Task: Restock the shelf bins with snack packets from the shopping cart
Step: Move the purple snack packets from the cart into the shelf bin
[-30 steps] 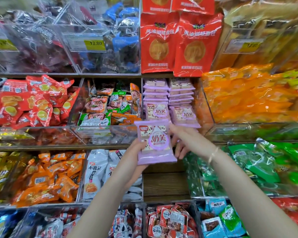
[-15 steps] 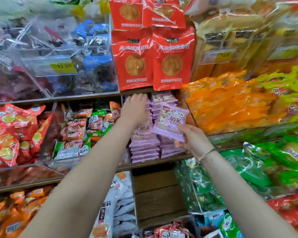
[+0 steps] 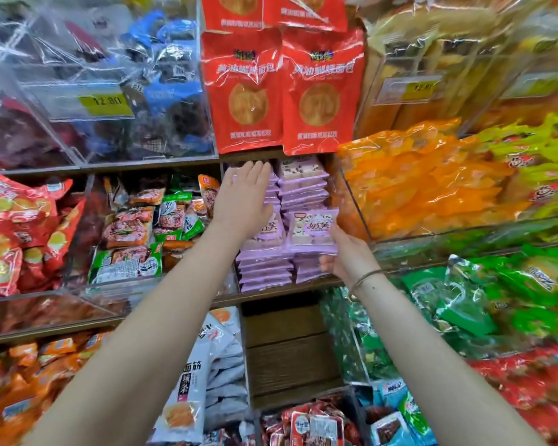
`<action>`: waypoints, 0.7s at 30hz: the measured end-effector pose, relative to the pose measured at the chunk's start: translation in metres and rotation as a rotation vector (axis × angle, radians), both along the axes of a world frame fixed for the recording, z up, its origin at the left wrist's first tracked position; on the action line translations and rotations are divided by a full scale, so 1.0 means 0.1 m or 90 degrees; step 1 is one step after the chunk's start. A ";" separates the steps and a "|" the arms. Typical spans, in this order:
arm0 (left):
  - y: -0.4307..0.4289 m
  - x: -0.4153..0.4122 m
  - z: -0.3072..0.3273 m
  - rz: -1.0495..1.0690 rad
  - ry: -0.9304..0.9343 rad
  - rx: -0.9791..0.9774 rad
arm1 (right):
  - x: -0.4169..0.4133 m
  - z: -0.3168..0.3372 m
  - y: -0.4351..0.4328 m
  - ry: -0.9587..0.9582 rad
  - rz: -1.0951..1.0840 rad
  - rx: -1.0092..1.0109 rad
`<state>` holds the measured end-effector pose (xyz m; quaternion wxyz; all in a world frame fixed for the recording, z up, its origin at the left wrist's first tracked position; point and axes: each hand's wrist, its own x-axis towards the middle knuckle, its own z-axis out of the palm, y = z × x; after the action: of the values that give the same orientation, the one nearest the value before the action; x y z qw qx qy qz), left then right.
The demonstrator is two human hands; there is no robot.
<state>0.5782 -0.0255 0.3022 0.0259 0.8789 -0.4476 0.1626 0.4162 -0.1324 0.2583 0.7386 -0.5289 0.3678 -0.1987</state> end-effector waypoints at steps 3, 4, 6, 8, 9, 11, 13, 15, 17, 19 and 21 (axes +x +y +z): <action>0.37 -0.31 -0.12 0.003 0.039 -0.106 | 0.01 -0.05 0.06 -0.100 -0.077 0.085; 0.49 -0.40 -0.18 0.014 0.048 -0.135 | 0.03 -0.09 0.10 -0.141 -0.114 0.099; 0.66 -0.54 -0.31 0.046 0.063 -0.147 | 0.07 -0.17 0.19 -0.206 -0.195 0.133; 0.72 -0.61 -0.41 0.073 0.047 -0.123 | 0.12 -0.24 0.27 -0.240 -0.269 0.174; 0.72 -0.62 -0.43 0.083 0.036 -0.119 | 0.14 -0.28 0.30 -0.246 -0.295 0.189; 0.70 -0.64 -0.43 0.101 0.031 -0.112 | 0.14 -0.38 0.33 -0.211 -0.309 0.183; 0.69 -0.65 -0.43 0.101 0.020 -0.115 | 0.12 -0.48 0.35 -0.140 -0.273 0.179; 0.69 -0.64 -0.45 0.092 -0.005 -0.131 | 0.12 -0.53 0.34 -0.108 -0.221 0.213; 0.69 -0.62 -0.46 0.086 -0.029 -0.152 | 0.14 -0.50 0.31 -0.103 -0.204 0.233; 0.68 -0.62 -0.48 0.089 -0.032 -0.166 | 0.19 -0.46 0.27 -0.096 -0.214 0.232; 0.67 -0.61 -0.50 0.093 -0.039 -0.176 | 0.23 -0.43 0.24 -0.082 -0.225 0.236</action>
<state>0.5171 0.0411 0.2520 0.1211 0.8918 -0.3561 0.2512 0.4394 -0.1088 0.2153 0.7985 -0.2983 0.4371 -0.2868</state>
